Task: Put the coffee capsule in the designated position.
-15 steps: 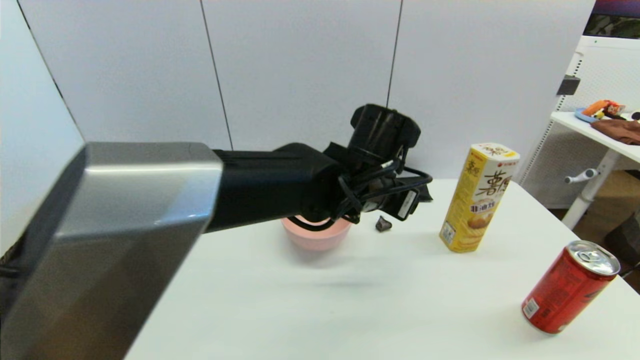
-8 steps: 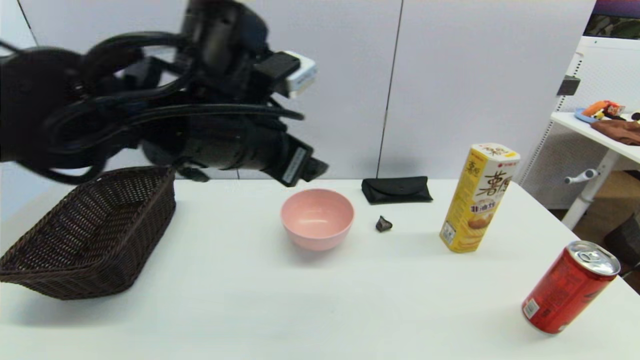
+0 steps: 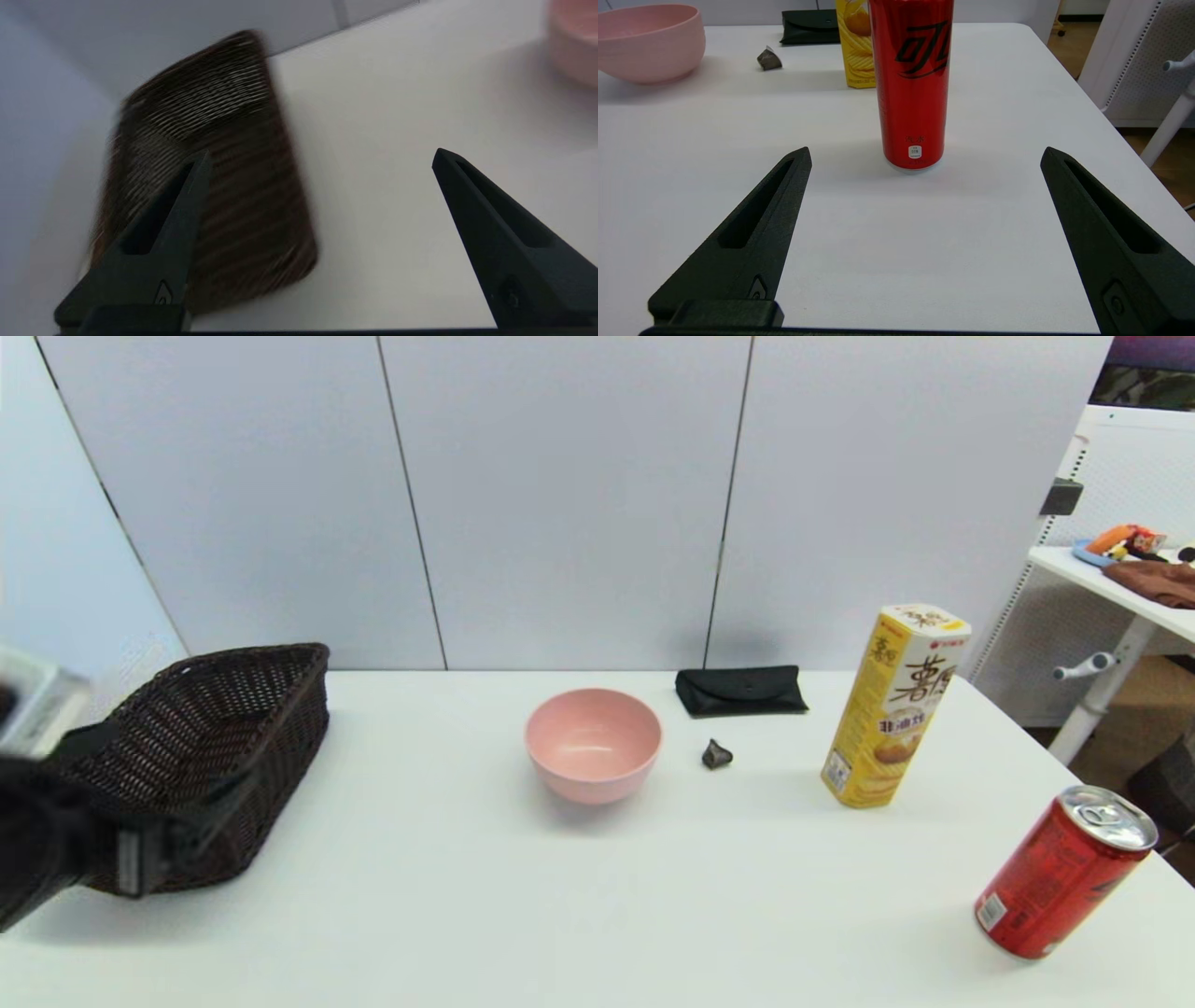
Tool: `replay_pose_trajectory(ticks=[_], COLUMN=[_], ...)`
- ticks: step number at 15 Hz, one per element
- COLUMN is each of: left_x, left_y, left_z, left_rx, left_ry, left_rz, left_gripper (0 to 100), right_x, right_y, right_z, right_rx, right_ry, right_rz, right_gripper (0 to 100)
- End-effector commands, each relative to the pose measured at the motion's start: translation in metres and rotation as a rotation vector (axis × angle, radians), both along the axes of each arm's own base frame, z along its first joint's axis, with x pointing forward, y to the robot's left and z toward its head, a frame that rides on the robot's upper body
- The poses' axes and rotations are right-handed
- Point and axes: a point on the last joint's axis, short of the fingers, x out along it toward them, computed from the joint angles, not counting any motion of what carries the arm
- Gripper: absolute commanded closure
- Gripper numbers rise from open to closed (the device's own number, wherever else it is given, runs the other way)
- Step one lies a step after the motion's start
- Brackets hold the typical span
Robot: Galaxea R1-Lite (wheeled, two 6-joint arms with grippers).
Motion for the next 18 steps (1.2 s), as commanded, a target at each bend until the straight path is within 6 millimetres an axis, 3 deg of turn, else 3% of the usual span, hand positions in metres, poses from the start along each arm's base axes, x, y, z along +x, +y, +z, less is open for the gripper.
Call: replay_pose_trajectory(ticks=[1,3,6,8,10,18], left_x=[-0.106,-0.118,-0.124,-0.126,-0.143,-0.142], left_y=[0.026,0.021,0.02,0.021,0.023,0.023], left_z=[-0.067,-0.089,-0.1,-0.104,-0.12,-0.119], left_rx=[-0.031,-0.103,-0.143,-0.154,-0.193,-0.355], left_ry=[-0.324,-0.217,-0.15,-0.146,-0.198,-0.216], left_rz=[0.194,0.024,-0.137,-0.076,0.025,0.066], left_gripper=[0,0,0,0,0,0], right_x=[0.0,0.0,0.0,0.0,0.0,0.0], right_y=[0.0,0.0,0.0,0.0,0.0,0.0], right_z=[0.0,0.0,0.0,0.0,0.0,0.0], right_rx=[0.0,0.0,0.0,0.0,0.0,-0.001], right_ry=[0.001,0.001,0.001,0.001,0.001,0.001], right_rz=[0.001,0.001,0.001,0.001,0.002,0.001], right_gripper=[0,0,0,0,0,0])
